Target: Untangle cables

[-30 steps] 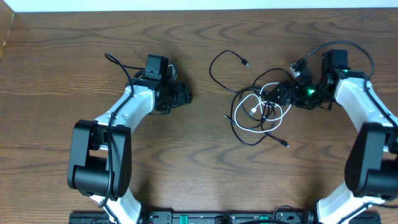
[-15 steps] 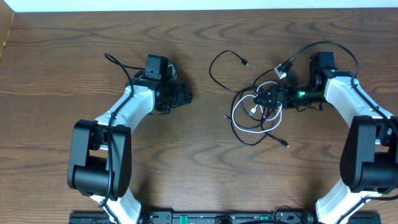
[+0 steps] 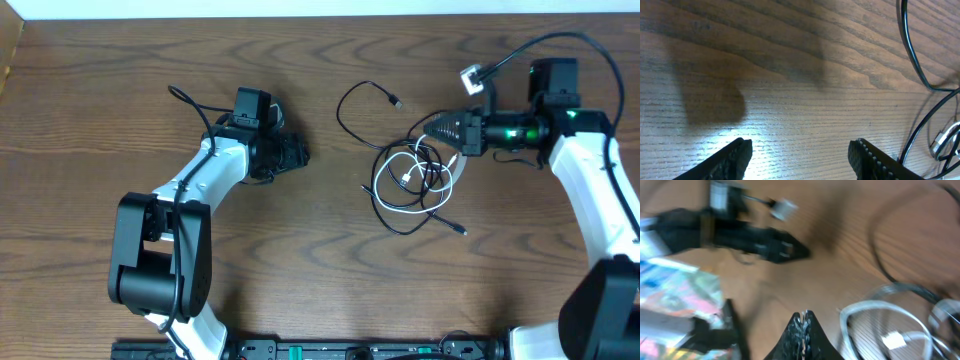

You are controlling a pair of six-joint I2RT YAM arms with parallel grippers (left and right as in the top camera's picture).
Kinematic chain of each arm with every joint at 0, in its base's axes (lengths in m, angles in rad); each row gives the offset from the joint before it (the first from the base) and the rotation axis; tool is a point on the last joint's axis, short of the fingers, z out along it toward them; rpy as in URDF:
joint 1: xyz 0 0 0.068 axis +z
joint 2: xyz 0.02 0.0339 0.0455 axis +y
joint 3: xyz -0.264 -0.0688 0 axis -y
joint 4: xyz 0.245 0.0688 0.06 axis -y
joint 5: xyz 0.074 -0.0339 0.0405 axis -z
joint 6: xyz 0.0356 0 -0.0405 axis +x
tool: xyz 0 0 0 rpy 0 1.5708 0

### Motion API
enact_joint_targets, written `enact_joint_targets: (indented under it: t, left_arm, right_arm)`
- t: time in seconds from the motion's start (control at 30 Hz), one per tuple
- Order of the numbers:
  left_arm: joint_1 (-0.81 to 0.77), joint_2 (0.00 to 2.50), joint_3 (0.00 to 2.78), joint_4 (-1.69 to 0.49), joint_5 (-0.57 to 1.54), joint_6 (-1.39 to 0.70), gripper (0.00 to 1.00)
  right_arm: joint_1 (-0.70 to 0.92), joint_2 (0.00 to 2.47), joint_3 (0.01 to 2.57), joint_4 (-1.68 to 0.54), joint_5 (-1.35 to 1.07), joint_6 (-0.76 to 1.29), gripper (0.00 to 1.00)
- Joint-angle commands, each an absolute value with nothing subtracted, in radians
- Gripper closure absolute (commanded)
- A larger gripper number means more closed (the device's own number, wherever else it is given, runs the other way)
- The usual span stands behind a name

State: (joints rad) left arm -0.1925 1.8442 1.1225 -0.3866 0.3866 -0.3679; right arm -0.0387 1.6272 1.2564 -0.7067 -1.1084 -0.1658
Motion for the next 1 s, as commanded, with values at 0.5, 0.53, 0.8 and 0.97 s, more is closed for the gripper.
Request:
enact_joint_targets:
  t: [0.5, 0.53, 0.8, 0.97]
  left_arm:
    - [-0.187, 1.858, 1.13, -0.391, 0.381, -0.356, 0.33]
    - [-0.187, 1.858, 1.13, -0.391, 0.381, -0.356, 0.33]
    - [-0.187, 1.858, 1.13, -0.404, 0.382, -0.356, 0.33]
    - [-0.187, 1.858, 1.13, -0.406, 0.415, -0.355, 0.33]
  right_arm:
    - [0.149, 1.585, 1.186, -0.759, -0.612, 0.099, 0.32]
    - [0.162, 1.598, 1.174, -0.747, -0.598, 0.121, 0.32]
    - [0.22, 1.775, 1.108, -0.562, -0.644, 0.233, 0.33]
    - [0.236, 1.887, 1.108, -0.396, -0.762, 0.282, 0.37]
